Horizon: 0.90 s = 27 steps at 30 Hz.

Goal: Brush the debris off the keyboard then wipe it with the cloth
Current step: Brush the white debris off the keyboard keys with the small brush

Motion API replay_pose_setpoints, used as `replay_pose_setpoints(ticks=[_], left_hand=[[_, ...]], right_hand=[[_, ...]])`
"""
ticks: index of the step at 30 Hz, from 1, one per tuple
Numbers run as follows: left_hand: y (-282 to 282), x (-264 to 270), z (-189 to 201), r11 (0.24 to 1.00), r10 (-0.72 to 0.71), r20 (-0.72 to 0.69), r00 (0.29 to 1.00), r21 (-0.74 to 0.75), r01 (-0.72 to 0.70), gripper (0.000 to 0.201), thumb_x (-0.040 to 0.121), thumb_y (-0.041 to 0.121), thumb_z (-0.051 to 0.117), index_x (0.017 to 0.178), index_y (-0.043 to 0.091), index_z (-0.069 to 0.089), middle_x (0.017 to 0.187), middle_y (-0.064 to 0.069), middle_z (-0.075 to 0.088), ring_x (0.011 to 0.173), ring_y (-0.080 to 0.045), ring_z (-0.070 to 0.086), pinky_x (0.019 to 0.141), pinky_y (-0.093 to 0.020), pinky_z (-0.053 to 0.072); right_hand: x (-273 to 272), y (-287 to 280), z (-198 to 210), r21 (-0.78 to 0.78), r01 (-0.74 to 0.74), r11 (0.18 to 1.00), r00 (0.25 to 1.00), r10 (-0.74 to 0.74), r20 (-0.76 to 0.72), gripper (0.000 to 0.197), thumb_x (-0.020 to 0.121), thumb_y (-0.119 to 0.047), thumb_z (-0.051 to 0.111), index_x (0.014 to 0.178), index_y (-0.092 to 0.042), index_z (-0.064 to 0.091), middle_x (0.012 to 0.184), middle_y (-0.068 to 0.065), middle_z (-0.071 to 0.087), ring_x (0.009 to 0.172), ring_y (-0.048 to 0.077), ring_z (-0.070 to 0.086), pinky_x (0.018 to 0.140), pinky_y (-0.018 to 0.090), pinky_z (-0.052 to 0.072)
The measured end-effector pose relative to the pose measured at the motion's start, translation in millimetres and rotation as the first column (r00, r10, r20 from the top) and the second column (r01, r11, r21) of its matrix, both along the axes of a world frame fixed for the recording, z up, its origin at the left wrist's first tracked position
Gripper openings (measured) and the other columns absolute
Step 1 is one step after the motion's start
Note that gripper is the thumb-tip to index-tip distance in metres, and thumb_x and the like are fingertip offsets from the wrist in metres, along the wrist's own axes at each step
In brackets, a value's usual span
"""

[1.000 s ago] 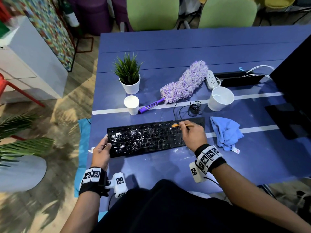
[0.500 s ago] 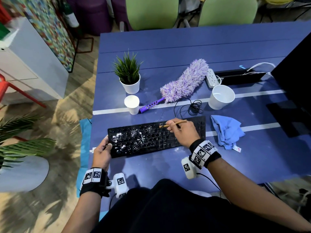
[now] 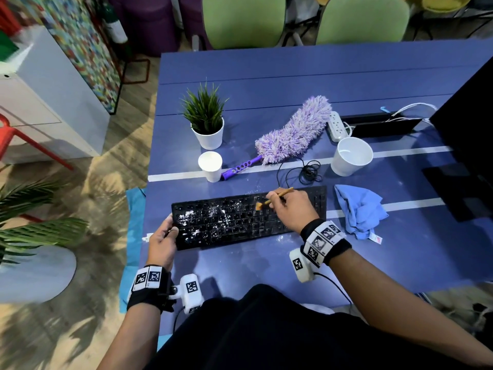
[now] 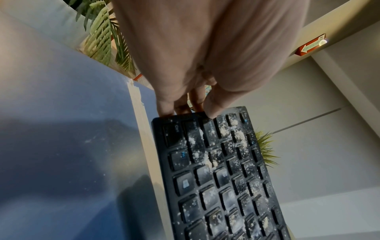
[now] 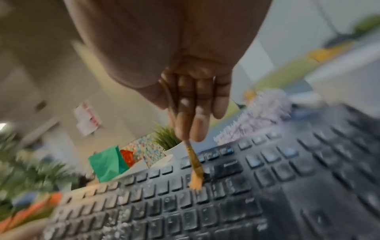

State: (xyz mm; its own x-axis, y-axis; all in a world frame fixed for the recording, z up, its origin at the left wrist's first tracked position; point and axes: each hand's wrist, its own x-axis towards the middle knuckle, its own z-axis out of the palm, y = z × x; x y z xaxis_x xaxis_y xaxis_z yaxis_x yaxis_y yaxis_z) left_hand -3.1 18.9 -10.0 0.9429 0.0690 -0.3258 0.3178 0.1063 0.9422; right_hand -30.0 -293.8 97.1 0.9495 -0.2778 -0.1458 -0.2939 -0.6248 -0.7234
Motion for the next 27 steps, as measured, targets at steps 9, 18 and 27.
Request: replay_pose_setpoints(ticks=[9, 18, 27], left_hand=[[-1.1, 1.8, -2.1, 1.000, 0.007, 0.029, 1.000, -0.007, -0.007, 0.047, 0.097, -0.014, 0.039, 0.130, 0.015, 0.054, 0.112, 0.007, 0.071, 0.119, -0.023, 0.052, 0.116, -0.055, 0.030], [-5.0, -1.0, 9.0, 1.000, 0.021, 0.024, 0.999, 0.009, -0.021, 0.048, 0.096, -0.014, 0.038, 0.130, 0.016, 0.053, 0.096, 0.021, 0.074, 0.117, -0.023, 0.052, 0.115, -0.053, 0.032], [2.6, -0.5, 1.7, 0.999, -0.011, 0.012, 1.000, 0.050, 0.011, 0.045, 0.097, -0.011, 0.041, 0.130, 0.016, 0.057, 0.120, -0.002, 0.069, 0.124, -0.029, 0.053, 0.115, -0.058, 0.031]], right_hand=[[6.9, 5.3, 9.8, -0.081, -0.007, 0.997, 1.000, 0.009, 0.015, 0.045, 0.098, -0.043, 0.035, 0.087, -0.015, 0.068, 0.076, 0.008, 0.072, 0.076, 0.030, 0.067, 0.071, 0.036, 0.055], [6.2, 3.6, 7.6, -0.045, -0.091, 0.995, 0.989, 0.096, 0.110, 0.030, 0.100, -0.031, 0.045, 0.093, -0.017, 0.070, 0.077, 0.004, 0.074, 0.074, 0.019, 0.071, 0.075, 0.035, 0.057], [16.0, 1.6, 3.6, -0.159, -0.134, 0.978, 0.981, 0.153, 0.118, 0.036, 0.100, -0.036, 0.042, 0.096, -0.015, 0.071, 0.079, 0.008, 0.075, 0.082, 0.027, 0.071, 0.078, 0.040, 0.056]])
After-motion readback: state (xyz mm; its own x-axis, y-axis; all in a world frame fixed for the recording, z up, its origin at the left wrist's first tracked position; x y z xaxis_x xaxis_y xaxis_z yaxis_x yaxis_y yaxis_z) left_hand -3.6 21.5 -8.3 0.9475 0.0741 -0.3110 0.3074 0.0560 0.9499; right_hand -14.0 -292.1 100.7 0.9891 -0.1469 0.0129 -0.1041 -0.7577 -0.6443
